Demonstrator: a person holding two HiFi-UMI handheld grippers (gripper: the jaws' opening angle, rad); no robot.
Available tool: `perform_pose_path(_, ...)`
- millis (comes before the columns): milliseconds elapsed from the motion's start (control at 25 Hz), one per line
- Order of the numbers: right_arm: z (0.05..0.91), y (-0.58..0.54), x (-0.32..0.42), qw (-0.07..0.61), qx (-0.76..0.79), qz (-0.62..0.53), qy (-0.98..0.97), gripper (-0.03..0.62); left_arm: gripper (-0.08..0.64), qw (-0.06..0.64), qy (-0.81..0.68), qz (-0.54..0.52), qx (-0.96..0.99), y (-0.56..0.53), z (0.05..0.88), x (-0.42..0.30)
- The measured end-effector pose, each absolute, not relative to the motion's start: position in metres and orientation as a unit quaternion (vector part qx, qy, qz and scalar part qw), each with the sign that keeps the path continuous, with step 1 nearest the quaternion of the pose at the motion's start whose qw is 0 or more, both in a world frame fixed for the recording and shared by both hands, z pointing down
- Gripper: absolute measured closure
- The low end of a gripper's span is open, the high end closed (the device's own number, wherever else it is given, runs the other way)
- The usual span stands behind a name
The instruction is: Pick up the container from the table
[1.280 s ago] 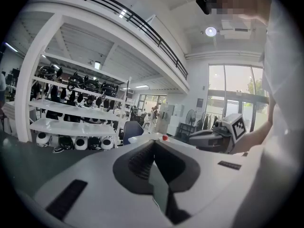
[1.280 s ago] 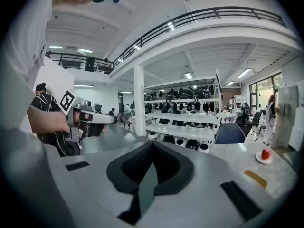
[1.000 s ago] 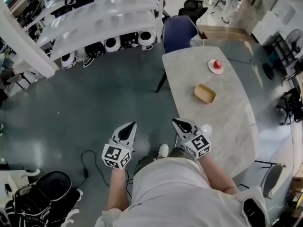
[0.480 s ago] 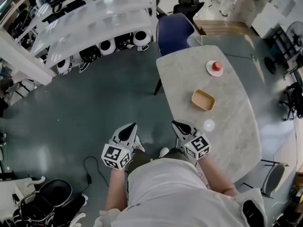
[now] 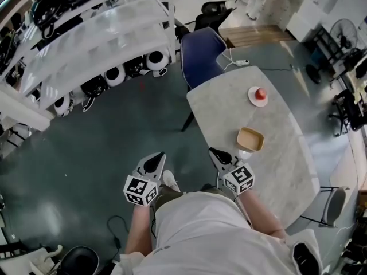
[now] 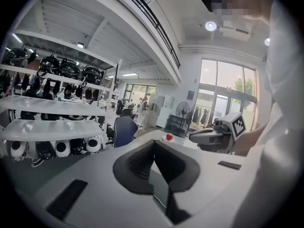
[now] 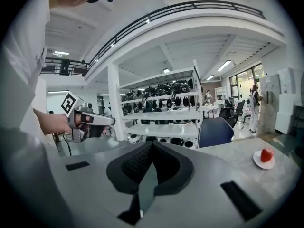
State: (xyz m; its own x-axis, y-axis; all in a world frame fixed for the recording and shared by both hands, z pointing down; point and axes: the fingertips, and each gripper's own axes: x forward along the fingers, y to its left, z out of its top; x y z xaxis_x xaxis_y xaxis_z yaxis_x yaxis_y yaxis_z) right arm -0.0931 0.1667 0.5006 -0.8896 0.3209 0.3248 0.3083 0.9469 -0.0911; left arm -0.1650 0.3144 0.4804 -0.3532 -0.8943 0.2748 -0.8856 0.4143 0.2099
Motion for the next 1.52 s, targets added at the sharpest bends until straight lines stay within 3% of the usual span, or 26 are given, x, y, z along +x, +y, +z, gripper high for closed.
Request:
perform_pose_path(360,0.499,0.173,-0.176,0.174,-0.089,0.025,-0.980,0.581,0.558,0.175,-0.774,0.003,0.608,0.308,0.480,-0.264)
perform_pose_path(680,0.507,0.145,-0.180,0.182,-0.025,0.038,-0.982,0.581,0.558,0.189,-0.740,0.017,0.645,0.278,0.490,-0.289)
perform_pose_path(1520,0.547,-0.019,-0.051,0.175,0.166,0.139,-0.960,0.581,0.558,0.212,-0.593,0.125,0.767,0.054,0.514,-0.205)
